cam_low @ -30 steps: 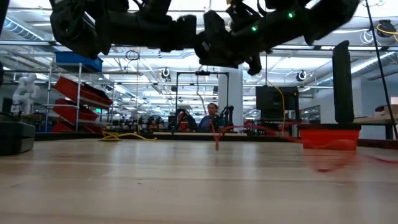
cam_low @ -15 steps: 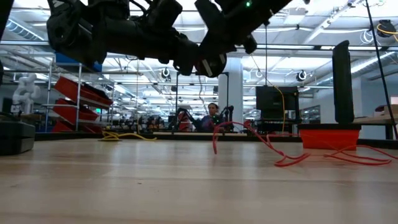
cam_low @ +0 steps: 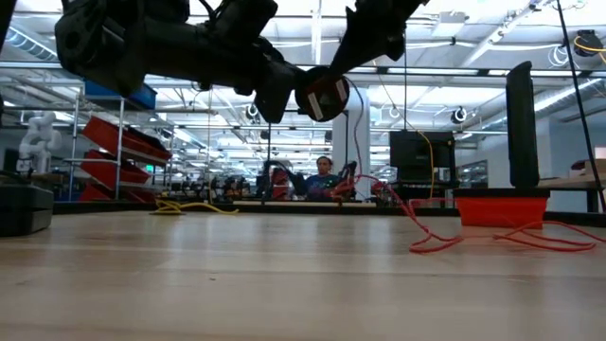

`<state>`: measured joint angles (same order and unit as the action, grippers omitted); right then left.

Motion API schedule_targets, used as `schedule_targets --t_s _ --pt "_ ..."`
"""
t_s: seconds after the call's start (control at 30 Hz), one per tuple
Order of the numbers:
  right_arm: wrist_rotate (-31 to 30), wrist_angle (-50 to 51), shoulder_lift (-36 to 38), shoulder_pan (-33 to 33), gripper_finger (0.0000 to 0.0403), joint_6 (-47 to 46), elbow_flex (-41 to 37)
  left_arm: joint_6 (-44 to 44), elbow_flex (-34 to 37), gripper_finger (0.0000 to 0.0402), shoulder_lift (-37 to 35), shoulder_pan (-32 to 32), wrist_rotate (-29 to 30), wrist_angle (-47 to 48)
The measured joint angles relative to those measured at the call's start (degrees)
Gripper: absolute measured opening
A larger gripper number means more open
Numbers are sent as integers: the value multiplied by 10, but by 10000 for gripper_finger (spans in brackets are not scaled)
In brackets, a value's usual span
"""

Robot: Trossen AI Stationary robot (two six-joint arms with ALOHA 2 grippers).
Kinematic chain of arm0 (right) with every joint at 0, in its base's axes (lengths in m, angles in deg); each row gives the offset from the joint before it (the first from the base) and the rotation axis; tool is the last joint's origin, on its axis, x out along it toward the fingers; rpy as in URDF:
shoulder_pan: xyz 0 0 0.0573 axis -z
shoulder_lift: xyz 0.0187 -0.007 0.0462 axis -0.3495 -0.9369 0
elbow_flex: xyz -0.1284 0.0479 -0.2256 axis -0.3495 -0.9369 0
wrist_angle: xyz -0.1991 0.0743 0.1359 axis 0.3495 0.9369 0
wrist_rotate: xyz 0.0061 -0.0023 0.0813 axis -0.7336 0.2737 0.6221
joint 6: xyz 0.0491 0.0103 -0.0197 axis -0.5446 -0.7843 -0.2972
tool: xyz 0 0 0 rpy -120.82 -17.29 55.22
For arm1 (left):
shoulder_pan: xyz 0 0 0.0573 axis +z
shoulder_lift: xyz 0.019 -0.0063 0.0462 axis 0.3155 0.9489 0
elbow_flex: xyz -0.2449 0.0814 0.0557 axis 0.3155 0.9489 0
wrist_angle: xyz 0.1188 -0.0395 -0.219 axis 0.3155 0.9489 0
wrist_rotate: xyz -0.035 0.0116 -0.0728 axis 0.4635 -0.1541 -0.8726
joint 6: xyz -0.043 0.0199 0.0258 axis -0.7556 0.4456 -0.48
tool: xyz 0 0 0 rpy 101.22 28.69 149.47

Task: Coil cords
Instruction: Coil the red wire onto the black spool

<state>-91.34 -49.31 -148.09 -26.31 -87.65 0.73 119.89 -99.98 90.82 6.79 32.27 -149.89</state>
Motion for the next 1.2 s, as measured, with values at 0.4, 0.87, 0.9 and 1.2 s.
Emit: schedule_targets --t_s 0.4,0.87,0.9,1.2 --pt "17 142 3 22 1 77 27 -2 2 0 0 -28 -2 5" --pt "-62 196 13 14 1 57 27 -37 2 0 -101 -43 -22 24" --pt "-64 205 19 10 1 46 27 -43 2 0 -110 -43 -22 42" --pt "-49 235 66 -73 16 -36 26 -76 1 0 -151 -41 -24 116"
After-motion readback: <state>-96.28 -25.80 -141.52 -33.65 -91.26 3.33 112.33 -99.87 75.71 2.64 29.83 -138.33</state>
